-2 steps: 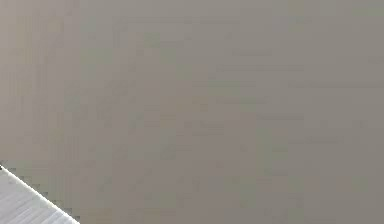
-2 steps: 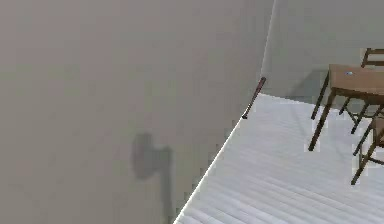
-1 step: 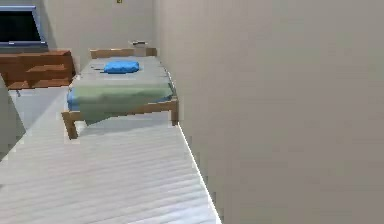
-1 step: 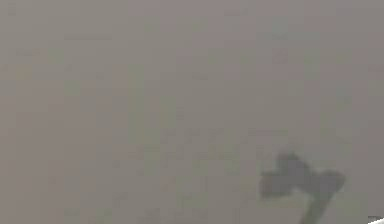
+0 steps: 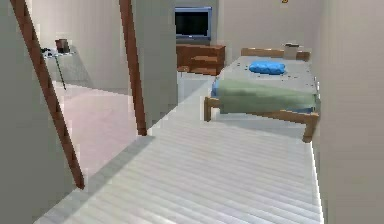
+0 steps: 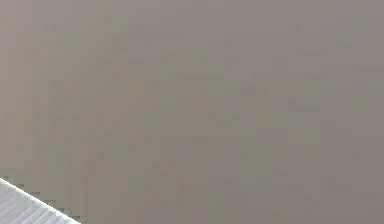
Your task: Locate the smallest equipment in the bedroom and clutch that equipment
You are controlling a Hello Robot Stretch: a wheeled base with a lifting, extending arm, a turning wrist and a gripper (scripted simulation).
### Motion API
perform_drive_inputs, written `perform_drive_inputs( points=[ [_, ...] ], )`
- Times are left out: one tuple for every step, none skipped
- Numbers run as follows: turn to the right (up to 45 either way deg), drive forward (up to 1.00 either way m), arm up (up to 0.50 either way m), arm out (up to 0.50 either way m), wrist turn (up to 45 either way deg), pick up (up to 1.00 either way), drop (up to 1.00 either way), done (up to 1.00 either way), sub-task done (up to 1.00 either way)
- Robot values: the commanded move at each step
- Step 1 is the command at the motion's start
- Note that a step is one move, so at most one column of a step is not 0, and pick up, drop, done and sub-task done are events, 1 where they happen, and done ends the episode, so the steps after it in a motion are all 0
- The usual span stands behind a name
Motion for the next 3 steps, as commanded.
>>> perform_drive_inputs(
  points=[
    [0.0, 1.0, 0.0, 0.0, 0.0, 0.0, 0.0, 0.0, 0.0],
    [-3.0, 0.0, 0.0, 0.0, 0.0, 0.0, 0.0, 0.0, 0.0],
    [0.0, 1.0, 0.0, 0.0, 0.0, 0.0, 0.0, 0.0, 0.0]
  ],
)
